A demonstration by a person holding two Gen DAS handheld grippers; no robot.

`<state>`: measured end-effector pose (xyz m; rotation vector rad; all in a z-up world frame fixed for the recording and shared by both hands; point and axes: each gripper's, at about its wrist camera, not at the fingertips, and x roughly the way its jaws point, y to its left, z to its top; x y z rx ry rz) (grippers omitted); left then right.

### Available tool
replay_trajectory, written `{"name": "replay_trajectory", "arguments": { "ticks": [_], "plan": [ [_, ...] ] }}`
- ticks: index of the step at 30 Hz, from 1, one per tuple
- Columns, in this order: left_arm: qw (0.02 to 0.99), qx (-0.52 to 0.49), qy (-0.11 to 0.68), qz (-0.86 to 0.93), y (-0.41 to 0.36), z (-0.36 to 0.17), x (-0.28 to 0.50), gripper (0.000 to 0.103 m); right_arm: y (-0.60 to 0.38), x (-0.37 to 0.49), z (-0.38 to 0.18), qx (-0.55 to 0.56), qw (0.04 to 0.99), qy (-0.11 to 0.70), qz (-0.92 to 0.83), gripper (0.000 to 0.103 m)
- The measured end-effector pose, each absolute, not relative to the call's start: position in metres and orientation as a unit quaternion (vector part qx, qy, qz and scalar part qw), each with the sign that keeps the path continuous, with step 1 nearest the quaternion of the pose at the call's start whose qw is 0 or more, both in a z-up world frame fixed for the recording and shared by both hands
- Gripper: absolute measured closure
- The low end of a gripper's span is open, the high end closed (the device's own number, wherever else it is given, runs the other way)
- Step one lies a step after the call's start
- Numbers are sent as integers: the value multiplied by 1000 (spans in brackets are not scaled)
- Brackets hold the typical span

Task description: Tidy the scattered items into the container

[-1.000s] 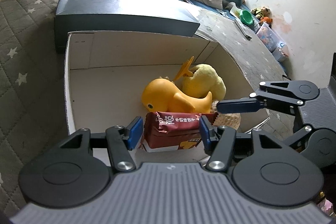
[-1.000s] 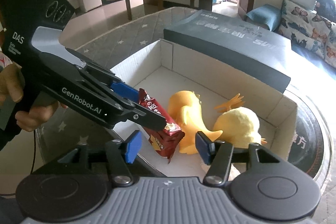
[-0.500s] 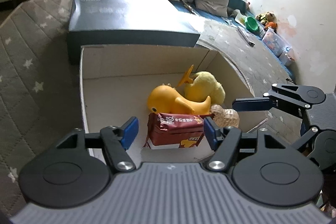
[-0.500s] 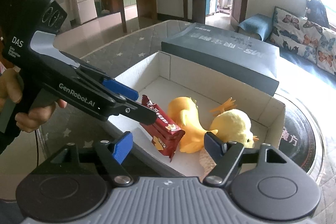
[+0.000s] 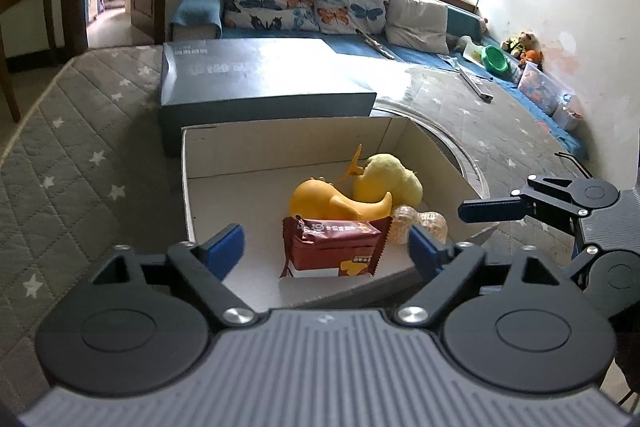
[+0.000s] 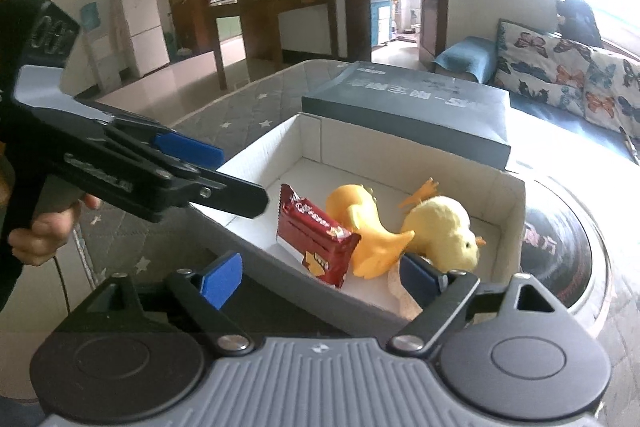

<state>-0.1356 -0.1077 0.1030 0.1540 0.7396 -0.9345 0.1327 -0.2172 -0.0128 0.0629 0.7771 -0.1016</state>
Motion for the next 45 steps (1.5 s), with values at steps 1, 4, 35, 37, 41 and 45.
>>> {"name": "replay_trajectory", "arguments": {
  "ticks": [1, 4, 35, 37, 41, 45],
  "plan": [
    [828, 77, 341, -439, -107, 105, -140, 9, -217, 130, -13, 33, 924, 376, -54, 9],
    [833, 86, 326, -439, -105, 110, -153, 9, -214, 120, -13, 36, 927, 368, -65, 8],
    [842, 106, 323, -420, -85, 110, -225, 0, -197, 70, -29, 65, 926, 358, -98, 0],
    [846, 117, 316, -413, -85, 108, -228, 0, -198, 68, -31, 72, 926, 356, -100, 0],
    [852, 128, 316, -398, -86, 102, -233, 0, -197, 63, -35, 79, 924, 360, -105, 0],
    [849, 123, 329, -393, -86, 94, -234, 0, -197, 59, -42, 86, 920, 366, -114, 0]
  ]
}}
